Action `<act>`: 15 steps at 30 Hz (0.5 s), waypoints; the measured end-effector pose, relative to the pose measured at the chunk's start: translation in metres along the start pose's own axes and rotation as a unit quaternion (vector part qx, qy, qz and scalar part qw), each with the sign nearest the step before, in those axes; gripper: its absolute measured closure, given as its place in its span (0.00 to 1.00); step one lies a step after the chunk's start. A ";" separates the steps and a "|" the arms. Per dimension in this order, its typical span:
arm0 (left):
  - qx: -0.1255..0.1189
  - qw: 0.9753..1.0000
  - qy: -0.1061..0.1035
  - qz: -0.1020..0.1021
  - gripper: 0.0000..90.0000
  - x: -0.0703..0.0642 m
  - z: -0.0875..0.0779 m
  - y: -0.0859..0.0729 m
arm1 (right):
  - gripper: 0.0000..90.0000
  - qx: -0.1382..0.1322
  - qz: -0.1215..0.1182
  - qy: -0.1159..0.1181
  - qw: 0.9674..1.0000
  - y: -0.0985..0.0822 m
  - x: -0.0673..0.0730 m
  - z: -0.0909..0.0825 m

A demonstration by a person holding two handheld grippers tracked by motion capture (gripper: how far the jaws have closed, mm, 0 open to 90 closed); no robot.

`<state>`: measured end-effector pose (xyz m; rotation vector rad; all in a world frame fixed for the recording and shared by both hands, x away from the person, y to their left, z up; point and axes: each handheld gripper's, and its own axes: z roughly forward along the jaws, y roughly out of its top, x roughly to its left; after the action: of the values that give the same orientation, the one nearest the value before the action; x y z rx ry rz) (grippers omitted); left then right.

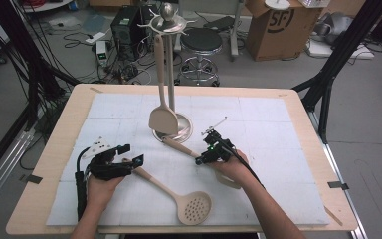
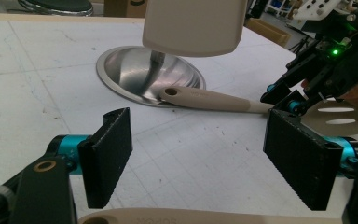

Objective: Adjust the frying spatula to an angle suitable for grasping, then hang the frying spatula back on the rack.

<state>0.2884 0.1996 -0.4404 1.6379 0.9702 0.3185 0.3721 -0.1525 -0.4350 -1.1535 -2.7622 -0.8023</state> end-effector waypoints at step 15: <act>0.006 1.000 -0.002 0.000 0.27 -0.001 0.002 -0.001 | 0.87 0.007 -0.071 -0.079 0.994 -0.001 0.022 0.000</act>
<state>0.2885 0.1975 -0.4417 1.6488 0.9709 0.3087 0.3551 -0.1390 -0.4303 -1.0717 -3.0034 -0.7317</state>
